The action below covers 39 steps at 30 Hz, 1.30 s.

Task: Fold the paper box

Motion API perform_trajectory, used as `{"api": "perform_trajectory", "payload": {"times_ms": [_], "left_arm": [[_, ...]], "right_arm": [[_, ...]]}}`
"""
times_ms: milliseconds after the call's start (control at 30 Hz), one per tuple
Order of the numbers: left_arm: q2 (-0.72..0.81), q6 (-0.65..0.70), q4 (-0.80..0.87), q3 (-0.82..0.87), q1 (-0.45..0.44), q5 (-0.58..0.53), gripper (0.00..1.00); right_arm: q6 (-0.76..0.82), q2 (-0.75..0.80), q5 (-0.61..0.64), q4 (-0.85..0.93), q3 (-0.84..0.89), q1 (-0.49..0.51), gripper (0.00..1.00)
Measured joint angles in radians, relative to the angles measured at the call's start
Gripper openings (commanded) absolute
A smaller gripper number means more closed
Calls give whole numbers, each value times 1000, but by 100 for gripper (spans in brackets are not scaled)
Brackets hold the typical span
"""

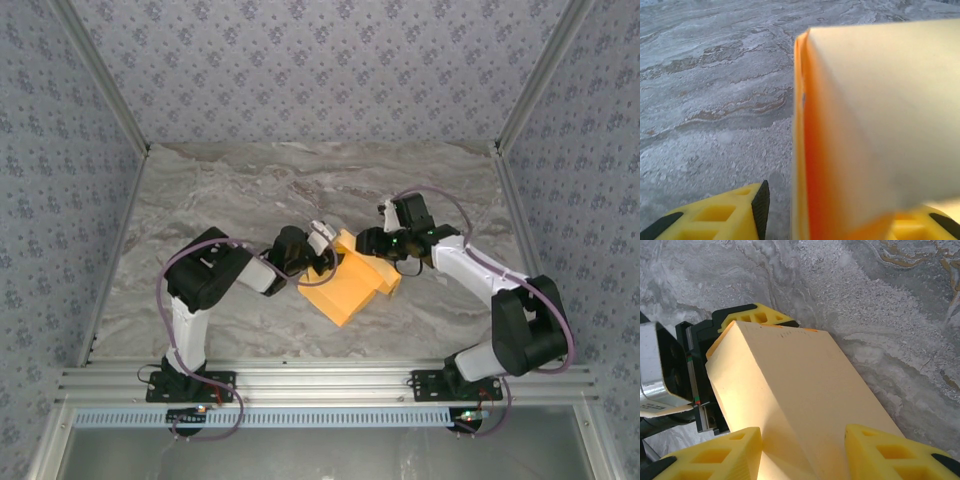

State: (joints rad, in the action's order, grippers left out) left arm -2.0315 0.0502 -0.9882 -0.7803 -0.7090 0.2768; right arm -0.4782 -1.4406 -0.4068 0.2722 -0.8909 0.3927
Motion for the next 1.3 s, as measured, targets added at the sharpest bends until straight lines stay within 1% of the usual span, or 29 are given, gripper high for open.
{"api": "perform_trajectory", "payload": {"times_ms": [167,367,467,600,700,833,933,1167,1233,1300], "left_arm": [[4,-10,-64,57,0,-26,49],[46,-19,-140,121,0,-62,51],[60,-26,-175,136,0,-68,53],[74,-25,-193,139,0,-67,52],[86,-24,-199,145,0,-67,49],[103,-4,-197,150,-4,-70,38],[118,22,-185,150,-21,-94,36],[121,101,-175,150,-69,-241,25],[121,121,-175,150,-84,-289,24],[121,142,-175,150,-101,-328,26]], "right_arm": [[16,-26,26,18,-34,15,49],[23,-53,41,19,-47,22,49],[23,-58,44,19,-49,25,49],[23,-61,45,19,-51,32,49],[22,-66,48,19,-56,34,49],[22,-74,51,19,-64,34,49],[21,-78,50,19,-64,34,49],[-7,-82,40,16,-66,35,49],[-16,-82,40,16,-66,39,48],[-29,-82,40,14,-66,47,48]]}}
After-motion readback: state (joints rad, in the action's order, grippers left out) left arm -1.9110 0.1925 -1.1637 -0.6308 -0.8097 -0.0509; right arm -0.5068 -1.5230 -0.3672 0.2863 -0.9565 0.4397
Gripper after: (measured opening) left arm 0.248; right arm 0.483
